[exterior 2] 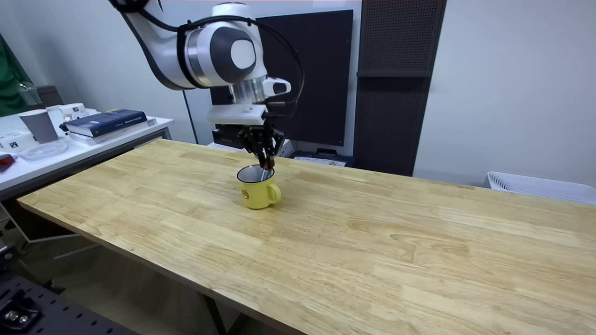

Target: Take the red marker out of the yellow mug

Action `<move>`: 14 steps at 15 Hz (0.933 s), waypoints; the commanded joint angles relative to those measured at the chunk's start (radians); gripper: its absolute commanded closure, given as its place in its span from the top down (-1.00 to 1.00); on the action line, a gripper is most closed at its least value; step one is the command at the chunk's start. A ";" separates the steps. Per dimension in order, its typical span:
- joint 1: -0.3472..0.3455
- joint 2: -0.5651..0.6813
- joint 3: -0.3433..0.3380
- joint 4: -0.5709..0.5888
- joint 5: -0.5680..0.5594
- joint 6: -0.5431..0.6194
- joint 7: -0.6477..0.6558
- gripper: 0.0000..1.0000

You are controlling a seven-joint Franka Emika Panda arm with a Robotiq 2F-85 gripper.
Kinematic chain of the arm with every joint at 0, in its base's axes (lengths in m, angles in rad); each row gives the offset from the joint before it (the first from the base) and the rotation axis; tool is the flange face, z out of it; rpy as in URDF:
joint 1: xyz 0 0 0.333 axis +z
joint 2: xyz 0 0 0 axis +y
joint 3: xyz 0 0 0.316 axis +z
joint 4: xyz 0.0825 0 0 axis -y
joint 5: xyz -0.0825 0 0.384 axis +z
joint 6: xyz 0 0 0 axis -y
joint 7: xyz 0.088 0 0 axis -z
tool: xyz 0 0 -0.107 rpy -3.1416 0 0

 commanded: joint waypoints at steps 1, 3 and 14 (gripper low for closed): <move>-0.007 0.010 0.012 0.033 0.007 -0.033 -0.016 -0.92; 0.000 0.000 0.010 0.027 0.001 -0.035 -0.015 -0.90; 0.119 -0.229 -0.046 -0.057 -0.126 -0.153 0.073 -0.89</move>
